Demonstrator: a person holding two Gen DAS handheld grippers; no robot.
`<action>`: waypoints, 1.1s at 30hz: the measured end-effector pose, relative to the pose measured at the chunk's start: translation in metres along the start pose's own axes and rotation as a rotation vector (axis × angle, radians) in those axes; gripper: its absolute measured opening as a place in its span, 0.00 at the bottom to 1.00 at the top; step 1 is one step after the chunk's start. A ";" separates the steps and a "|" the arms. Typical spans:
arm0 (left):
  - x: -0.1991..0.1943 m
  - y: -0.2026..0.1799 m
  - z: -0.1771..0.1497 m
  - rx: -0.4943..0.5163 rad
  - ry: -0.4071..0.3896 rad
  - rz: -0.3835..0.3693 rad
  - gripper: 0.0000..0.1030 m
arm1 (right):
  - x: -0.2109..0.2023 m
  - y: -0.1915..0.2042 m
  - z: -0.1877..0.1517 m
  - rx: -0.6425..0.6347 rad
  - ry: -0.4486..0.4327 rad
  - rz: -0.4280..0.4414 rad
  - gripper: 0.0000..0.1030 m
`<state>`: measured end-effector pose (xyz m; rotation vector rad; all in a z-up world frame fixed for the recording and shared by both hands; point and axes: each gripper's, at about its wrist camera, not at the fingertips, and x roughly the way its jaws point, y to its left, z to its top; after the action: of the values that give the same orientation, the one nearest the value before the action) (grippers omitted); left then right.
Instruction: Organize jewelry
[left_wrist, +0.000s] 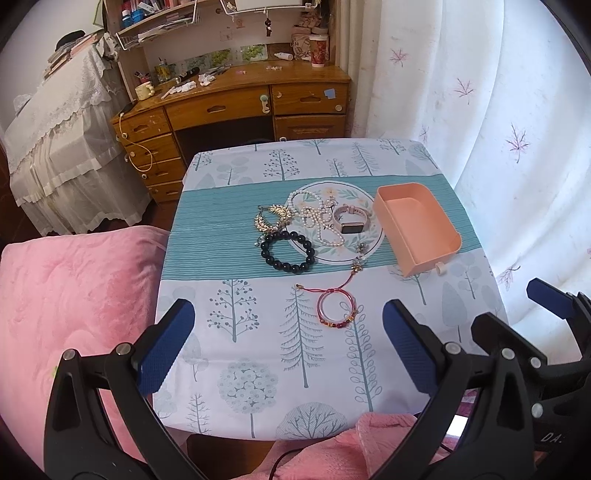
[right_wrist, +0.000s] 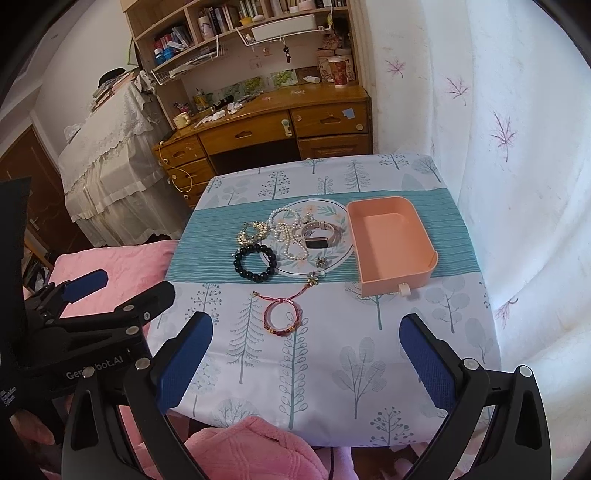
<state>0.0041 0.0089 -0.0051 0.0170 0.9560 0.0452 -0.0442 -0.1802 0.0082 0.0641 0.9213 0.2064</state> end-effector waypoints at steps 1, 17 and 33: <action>0.001 0.000 0.001 0.001 0.000 -0.002 0.98 | 0.000 0.000 0.001 0.000 -0.001 0.003 1.00; 0.003 -0.001 0.007 0.003 -0.010 -0.021 0.98 | 0.003 0.007 0.009 0.001 -0.003 -0.001 1.00; 0.009 -0.001 0.013 -0.009 -0.008 -0.044 0.98 | 0.009 0.012 0.015 0.003 0.007 0.004 1.00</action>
<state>0.0199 0.0086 -0.0048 -0.0124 0.9480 0.0088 -0.0286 -0.1661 0.0119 0.0681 0.9286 0.2094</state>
